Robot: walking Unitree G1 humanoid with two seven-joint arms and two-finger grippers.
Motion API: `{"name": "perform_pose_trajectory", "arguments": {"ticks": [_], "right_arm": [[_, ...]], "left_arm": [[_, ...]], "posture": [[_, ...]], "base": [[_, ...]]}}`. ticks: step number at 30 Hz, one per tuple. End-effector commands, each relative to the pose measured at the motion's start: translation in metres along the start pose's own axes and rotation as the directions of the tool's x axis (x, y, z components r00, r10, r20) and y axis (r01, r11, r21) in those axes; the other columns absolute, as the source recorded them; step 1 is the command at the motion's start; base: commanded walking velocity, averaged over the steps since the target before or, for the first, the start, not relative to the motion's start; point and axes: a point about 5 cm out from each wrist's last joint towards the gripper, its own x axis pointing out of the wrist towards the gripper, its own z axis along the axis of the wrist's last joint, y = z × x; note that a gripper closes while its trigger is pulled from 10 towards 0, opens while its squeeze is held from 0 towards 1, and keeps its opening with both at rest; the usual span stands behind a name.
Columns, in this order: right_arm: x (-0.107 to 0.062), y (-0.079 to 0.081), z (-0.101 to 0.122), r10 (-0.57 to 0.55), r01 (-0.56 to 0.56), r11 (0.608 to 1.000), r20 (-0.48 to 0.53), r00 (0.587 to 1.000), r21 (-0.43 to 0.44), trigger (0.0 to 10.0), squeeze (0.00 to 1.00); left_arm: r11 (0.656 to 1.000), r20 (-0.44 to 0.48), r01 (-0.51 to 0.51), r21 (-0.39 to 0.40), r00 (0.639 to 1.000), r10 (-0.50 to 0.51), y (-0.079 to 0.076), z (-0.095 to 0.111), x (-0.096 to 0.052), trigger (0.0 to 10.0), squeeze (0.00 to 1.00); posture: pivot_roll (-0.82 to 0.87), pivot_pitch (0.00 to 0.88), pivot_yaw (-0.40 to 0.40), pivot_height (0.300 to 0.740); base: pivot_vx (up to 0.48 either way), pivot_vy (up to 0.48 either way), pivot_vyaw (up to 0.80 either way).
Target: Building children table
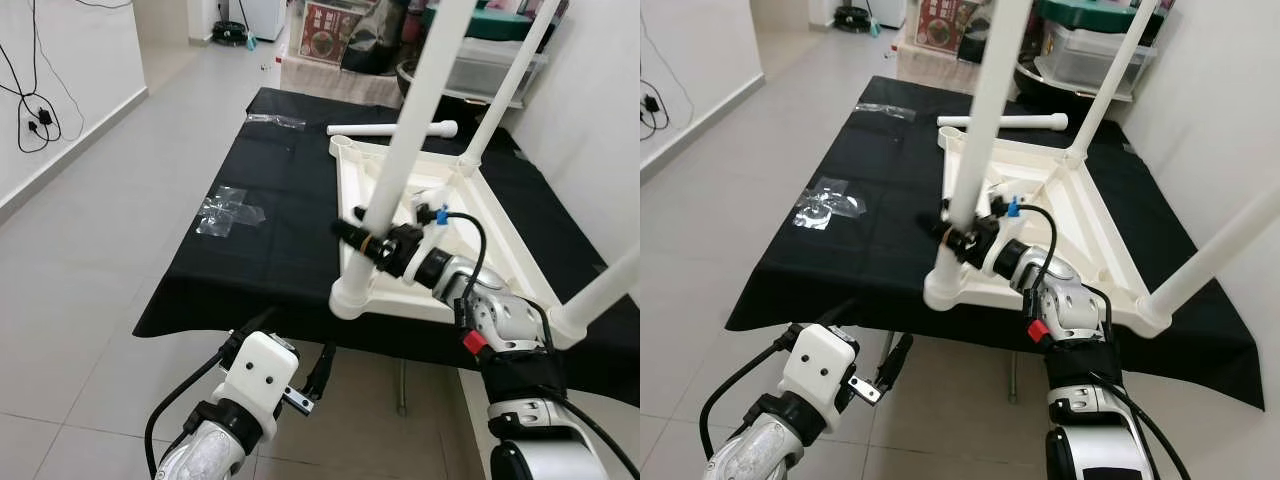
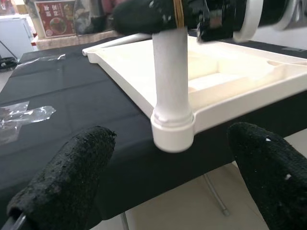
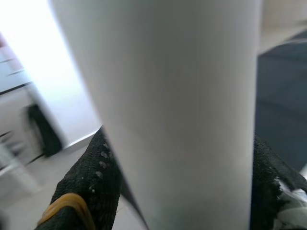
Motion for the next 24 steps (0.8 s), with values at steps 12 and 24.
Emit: {"name": "perform_pose_trajectory", "arguments": {"ticks": [12, 24], "right_arm": [[0.034, -0.015, 0.009, -0.246, 0.250, 0.967, 0.069, 0.967, -0.057, 0.0, 0.00], [-0.011, -0.029, -0.003, -0.934, 0.941, 0.336, 0.146, 0.327, 0.045, 0.0, 0.00]], "left_arm": [[1.000, -0.011, -0.009, 0.013, 1.000, 0.009, 0.000, -0.001, -0.003, 10.0, 0.00], [1.000, -0.008, -0.002, 0.010, 1.000, 0.002, -0.001, -0.001, -0.001, 10.0, 0.00]], "posture": [[0.14, 0.062, -0.172, 0.740], [0.13, 0.056, -0.165, 0.740]], "base": [[0.000, 0.000, 0.00], [0.000, 0.000, 0.00]]}}
